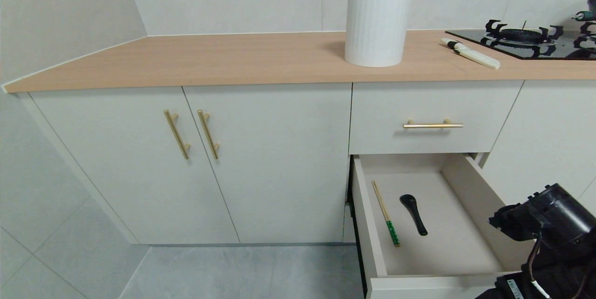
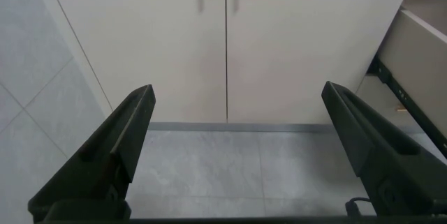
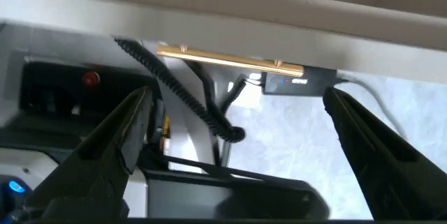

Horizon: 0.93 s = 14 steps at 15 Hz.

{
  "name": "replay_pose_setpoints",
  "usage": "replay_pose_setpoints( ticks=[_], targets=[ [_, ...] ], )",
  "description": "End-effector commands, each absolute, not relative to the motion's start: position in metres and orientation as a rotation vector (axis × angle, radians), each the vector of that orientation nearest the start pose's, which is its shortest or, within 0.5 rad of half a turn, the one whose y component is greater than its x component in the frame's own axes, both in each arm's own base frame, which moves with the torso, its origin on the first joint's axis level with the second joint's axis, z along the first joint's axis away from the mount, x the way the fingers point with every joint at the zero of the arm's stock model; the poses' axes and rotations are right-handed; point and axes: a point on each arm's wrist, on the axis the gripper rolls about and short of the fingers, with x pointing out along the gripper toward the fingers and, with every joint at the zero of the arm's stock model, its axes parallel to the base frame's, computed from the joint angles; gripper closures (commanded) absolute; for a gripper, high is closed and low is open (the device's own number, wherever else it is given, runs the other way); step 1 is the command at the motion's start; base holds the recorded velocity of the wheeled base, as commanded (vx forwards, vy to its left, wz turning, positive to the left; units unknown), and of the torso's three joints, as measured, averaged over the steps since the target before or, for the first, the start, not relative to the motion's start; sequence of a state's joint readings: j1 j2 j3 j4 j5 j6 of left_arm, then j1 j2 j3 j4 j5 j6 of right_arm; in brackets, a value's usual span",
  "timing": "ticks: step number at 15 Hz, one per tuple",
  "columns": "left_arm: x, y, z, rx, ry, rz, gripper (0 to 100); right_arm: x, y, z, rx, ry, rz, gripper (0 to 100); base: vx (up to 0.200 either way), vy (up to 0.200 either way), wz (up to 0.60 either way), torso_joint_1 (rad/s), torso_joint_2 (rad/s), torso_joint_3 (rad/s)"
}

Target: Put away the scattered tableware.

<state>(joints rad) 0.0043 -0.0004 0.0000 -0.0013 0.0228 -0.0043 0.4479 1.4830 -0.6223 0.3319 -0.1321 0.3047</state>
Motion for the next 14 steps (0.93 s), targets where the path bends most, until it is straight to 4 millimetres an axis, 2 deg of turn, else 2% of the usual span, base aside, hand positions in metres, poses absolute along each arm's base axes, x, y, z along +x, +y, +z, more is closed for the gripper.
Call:
replay_pose_setpoints(
  ticks=[1,6,12,14],
  targets=[
    [-0.023,0.000,0.076,-0.005,-0.002,0.028,0,0.173,0.080,0.112,-0.083,1.200,0.085,0,0.000,0.000,0.00,0.000,0.00,0.000],
    [-0.023,0.000,0.076,-0.005,-0.002,0.028,0,0.183,0.080,0.109,-0.041,1.157,0.062,0,0.000,0.000,0.00,0.000,0.00,0.000],
    [-0.023,0.000,0.076,-0.005,-0.002,0.028,0,0.206,0.084,0.096,-0.026,1.096,0.028,0,0.000,0.000,0.00,0.000,0.00,0.000],
    [-0.023,0.000,0.076,-0.005,-0.002,0.028,0,0.220,0.087,0.088,-0.015,1.050,0.017,0,0.000,0.000,0.00,0.000,0.00,0.000]
  ],
)
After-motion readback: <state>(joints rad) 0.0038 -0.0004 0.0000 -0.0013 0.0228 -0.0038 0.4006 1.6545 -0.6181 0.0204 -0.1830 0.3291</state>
